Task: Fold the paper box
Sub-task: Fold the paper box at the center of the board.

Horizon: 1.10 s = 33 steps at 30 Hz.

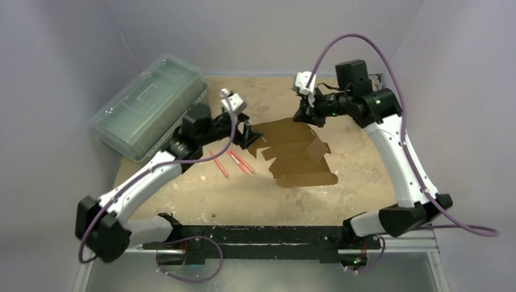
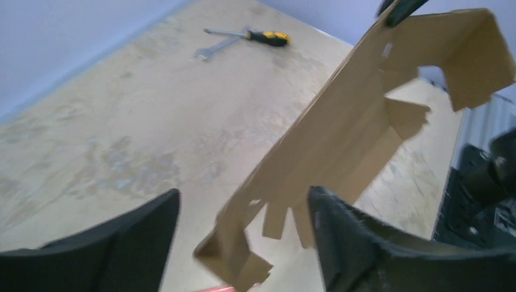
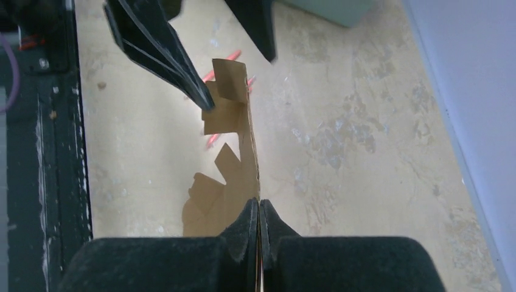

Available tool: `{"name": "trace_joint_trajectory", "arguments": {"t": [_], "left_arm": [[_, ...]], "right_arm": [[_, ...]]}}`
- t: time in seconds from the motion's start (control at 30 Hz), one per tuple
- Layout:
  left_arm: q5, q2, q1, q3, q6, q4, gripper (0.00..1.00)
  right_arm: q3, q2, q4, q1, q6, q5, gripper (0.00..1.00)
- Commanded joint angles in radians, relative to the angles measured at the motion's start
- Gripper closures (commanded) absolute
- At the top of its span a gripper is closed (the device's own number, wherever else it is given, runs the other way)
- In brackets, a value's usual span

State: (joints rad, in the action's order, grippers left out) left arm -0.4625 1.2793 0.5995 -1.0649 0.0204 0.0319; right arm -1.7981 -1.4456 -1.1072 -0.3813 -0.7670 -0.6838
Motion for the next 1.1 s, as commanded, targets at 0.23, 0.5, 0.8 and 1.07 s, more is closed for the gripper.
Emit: {"name": "trace_joint_trajectory", "arguments": {"t": [0.23,0.5,0.8,1.07], "left_arm": [[0.283,-0.458,-0.102,0.639,0.536,-0.73,0.01],[0.192,-0.114,-0.102,0.89,0.81,-1.53,0.03],[0.114,0.292,-0.06,0.752,0.707,-1.808,0.05],[0.097,0.39,-0.044,0.636,0.565,-1.753,0.07]], "right_arm": [[0.326,0.259,0.561,0.375,0.598,-0.4,1.0],[0.482,0.311,0.849,0.498,0.907,-0.499,1.0],[0.497,0.312,0.936,0.516,1.013,-0.543,1.0],[0.503,0.313,0.965,0.519,1.042,-0.565,1.0]]}}
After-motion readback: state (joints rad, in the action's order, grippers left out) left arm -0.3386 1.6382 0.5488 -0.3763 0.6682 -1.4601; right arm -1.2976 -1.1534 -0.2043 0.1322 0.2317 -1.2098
